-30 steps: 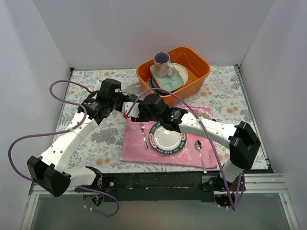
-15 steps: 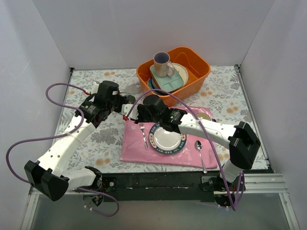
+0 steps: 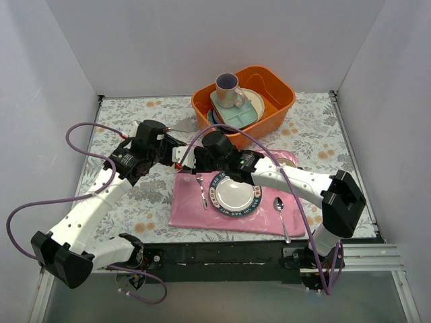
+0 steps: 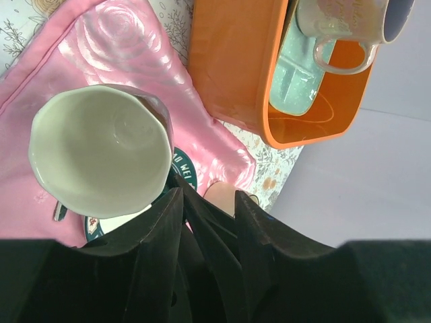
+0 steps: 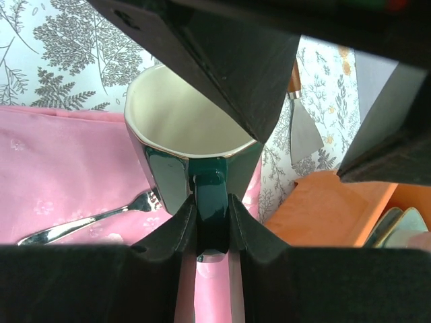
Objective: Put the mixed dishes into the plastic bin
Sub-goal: Pick up the cup at the center of the board, then place the cup in the plastic bin.
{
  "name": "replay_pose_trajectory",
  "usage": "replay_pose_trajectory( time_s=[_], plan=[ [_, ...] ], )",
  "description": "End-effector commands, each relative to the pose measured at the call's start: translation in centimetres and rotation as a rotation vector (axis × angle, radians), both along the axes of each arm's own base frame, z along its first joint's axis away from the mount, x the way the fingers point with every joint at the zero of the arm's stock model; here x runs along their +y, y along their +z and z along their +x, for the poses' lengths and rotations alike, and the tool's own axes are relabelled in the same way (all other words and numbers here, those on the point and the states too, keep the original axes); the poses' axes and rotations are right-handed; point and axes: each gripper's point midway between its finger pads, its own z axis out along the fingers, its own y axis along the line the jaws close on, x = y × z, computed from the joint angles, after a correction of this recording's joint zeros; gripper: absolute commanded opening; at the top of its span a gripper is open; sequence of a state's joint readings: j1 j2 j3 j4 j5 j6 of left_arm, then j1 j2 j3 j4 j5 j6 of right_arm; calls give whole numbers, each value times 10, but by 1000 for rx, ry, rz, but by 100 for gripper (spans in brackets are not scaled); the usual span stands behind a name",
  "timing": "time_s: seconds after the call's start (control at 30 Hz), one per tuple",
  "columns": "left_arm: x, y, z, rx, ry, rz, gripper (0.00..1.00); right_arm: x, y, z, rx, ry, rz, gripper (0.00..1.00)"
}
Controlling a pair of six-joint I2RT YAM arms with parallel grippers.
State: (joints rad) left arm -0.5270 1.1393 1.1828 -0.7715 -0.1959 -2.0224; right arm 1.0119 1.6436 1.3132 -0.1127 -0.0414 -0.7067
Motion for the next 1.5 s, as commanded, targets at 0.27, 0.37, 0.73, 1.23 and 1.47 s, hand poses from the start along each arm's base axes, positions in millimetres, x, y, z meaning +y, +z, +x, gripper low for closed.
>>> replay_pose_trajectory(
  time_s=[0.27,0.37,0.73,1.23,1.47],
  plan=[
    [25,55,-1,2,475,-553,64,-4,112,35,-10,-79,313,1],
    [37,83,-1,-154,435,-534,79,-11,125,37,39,-78,355,1],
    [56,137,-8,-400,350,-401,98,-46,167,59,116,-100,462,1],
    [48,137,-9,-466,231,-269,98,-130,204,125,97,-255,570,1],
    [42,126,-9,-459,195,-270,98,-155,187,157,88,-315,579,1]
  ],
)
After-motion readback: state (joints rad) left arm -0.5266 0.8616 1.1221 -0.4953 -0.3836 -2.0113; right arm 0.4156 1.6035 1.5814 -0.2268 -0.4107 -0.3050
